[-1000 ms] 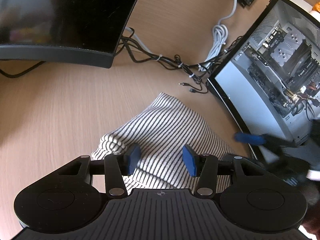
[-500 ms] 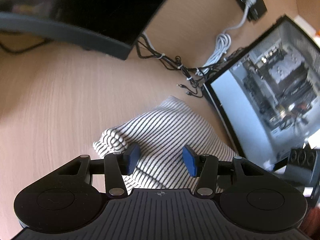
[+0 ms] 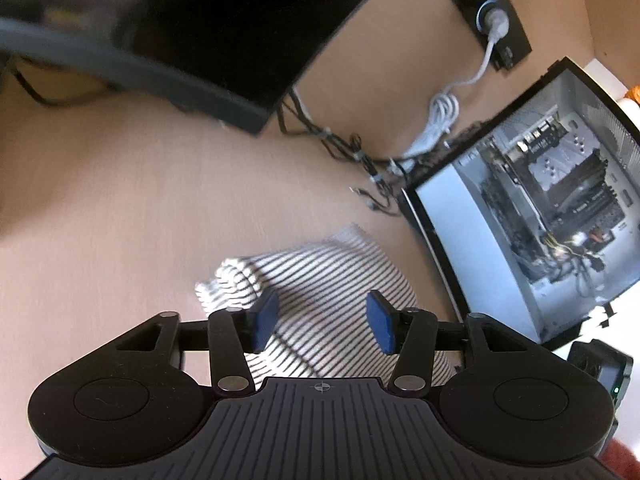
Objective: Fold clothes
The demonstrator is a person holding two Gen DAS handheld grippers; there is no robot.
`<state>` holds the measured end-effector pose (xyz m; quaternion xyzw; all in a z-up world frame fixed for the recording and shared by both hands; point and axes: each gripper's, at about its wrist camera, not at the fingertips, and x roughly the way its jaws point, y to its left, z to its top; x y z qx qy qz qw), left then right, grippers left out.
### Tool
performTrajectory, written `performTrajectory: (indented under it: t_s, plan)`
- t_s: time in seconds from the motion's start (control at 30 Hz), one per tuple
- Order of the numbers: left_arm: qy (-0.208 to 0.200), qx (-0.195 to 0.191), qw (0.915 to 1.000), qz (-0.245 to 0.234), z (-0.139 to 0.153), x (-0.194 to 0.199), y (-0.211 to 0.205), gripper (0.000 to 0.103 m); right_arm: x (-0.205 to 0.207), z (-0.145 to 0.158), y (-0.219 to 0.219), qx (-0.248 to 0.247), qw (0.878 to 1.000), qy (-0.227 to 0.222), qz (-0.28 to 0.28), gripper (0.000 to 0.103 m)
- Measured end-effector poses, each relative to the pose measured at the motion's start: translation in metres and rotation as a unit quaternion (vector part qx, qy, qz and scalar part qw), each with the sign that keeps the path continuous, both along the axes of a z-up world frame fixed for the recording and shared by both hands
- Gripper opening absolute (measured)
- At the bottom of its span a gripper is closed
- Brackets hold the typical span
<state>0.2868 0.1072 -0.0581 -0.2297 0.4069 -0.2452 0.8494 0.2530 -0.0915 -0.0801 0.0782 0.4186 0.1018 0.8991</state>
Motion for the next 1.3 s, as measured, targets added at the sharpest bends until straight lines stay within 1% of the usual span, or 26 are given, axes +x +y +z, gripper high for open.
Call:
performTrajectory:
  t_s: [0.03, 0.07, 0.13, 0.27, 0.3, 0.33, 0.37, 0.4, 0.47, 0.6, 0.67, 0.73, 0.77, 0.8, 0.83, 0.87, 0.9, 0.93, 0.97, 1.0, 1.03, 1.07, 1.1, 1.2, 1.3]
  plan:
    - [-0.006, 0.016, 0.9997, 0.017, 0.005, -0.01, 0.002, 0.074, 0.001, -0.001, -0.001, 0.001, 1.0, 0.0, 0.005, 0.093]
    - [-0.007, 0.029, 0.9992, 0.025, 0.008, -0.02, 0.001, 0.076, 0.001, -0.001, -0.003, 0.003, 1.0, 0.0, 0.011, 0.093]
    - [-0.009, 0.054, 0.9978, 0.039, 0.013, -0.039, -0.003, 0.075, 0.003, -0.001, -0.007, 0.007, 1.0, 0.002, 0.026, 0.093]
    - [0.02, 0.053, 0.9977, 0.038, 0.002, -0.068, -0.03, 0.078, 0.007, 0.0, -0.013, 0.008, 0.998, -0.002, 0.063, 0.093]
    - [0.027, 0.065, 0.9966, 0.042, -0.003, -0.07, -0.038, 0.077, 0.007, 0.002, -0.013, 0.004, 0.997, -0.007, 0.074, 0.093]
    - [0.035, 0.079, 0.9952, 0.047, -0.008, -0.072, -0.045, 0.074, 0.007, 0.003, -0.014, 0.0, 0.996, -0.012, 0.086, 0.093]
    - [0.044, 0.092, 0.9931, 0.059, -0.013, -0.072, -0.05, 0.074, 0.009, 0.004, -0.015, -0.002, 0.995, -0.015, 0.099, 0.093]
    - [0.052, 0.105, 0.9906, 0.072, -0.019, -0.073, -0.055, 0.076, 0.01, 0.005, -0.016, -0.003, 0.994, -0.017, 0.11, 0.093]
    - [0.062, 0.098, 0.9883, 0.099, -0.024, -0.075, -0.055, 0.076, 0.013, 0.007, -0.019, -0.003, 0.991, -0.018, 0.132, 0.093]
    - [0.063, 0.109, 0.9829, 0.134, -0.025, -0.08, -0.06, 0.078, 0.018, 0.006, -0.026, 0.006, 0.986, -0.018, 0.169, 0.093]
    - [0.067, 0.109, 0.9799, 0.153, -0.023, -0.085, -0.062, 0.077, 0.022, 0.002, -0.03, 0.018, 0.983, -0.01, 0.18, 0.093]
    - [0.066, 0.113, 0.9773, 0.166, -0.018, -0.091, -0.066, 0.076, 0.024, 0.003, -0.033, 0.024, 0.983, -0.01, 0.18, 0.093]
    - [0.063, 0.11, 0.9784, 0.163, -0.015, -0.096, -0.069, 0.076, 0.025, 0.003, -0.035, 0.026, 0.983, -0.011, 0.179, 0.094]
    - [0.059, 0.105, 0.9798, 0.159, -0.012, -0.1, -0.073, 0.08, 0.026, 0.003, -0.037, 0.028, 0.984, -0.011, 0.178, 0.094]
    - [0.055, 0.093, 0.9838, 0.143, -0.011, -0.104, -0.079, 0.086, 0.027, 0.004, -0.038, 0.031, 0.984, -0.012, 0.176, 0.094]
    - [0.049, 0.085, 0.9872, 0.126, -0.009, -0.107, -0.089, 0.088, 0.027, 0.004, -0.04, 0.033, 0.984, -0.013, 0.175, 0.095]
    - [0.044, 0.092, 0.9884, 0.113, -0.009, -0.11, -0.097, 0.087, 0.028, 0.004, -0.041, 0.035, 0.984, -0.014, 0.173, 0.095]
    - [0.041, 0.117, 0.987, 0.103, -0.01, -0.111, -0.106, 0.084, 0.029, 0.005, -0.043, 0.037, 0.984, -0.014, 0.172, 0.095]
    - [0.039, 0.143, 0.9845, 0.093, -0.011, -0.111, -0.114, 0.078, 0.03, 0.005, -0.045, 0.039, 0.984, -0.015, 0.171, 0.095]
    - [0.038, 0.176, 0.9792, 0.092, -0.011, -0.11, -0.122, 0.057, 0.031, 0.005, -0.046, 0.041, 0.985, -0.016, 0.169, 0.095]
    - [0.034, 0.203, 0.9744, 0.091, -0.01, -0.107, -0.127, 0.05, 0.032, 0.007, -0.05, 0.05, 0.985, -0.015, 0.163, 0.095]
    - [0.025, 0.213, 0.9723, 0.092, -0.007, -0.105, -0.127, 0.05, 0.033, 0.01, -0.054, 0.061, 0.986, -0.013, 0.156, 0.095]
    - [0.014, 0.217, 0.9715, 0.094, -0.003, -0.104, -0.126, 0.047, 0.033, 0.013, -0.057, 0.068, 0.986, -0.016, 0.153, 0.095]
    - [-0.004, 0.229, 0.9691, 0.091, 0.006, -0.101, -0.12, 0.042, 0.035, 0.02, -0.06, 0.06, 0.988, -0.032, 0.141, 0.095]
    - [-0.008, 0.227, 0.9705, 0.081, 0.007, -0.098, -0.113, 0.042, 0.042, 0.025, -0.058, 0.061, 0.989, -0.038, 0.126, 0.095]
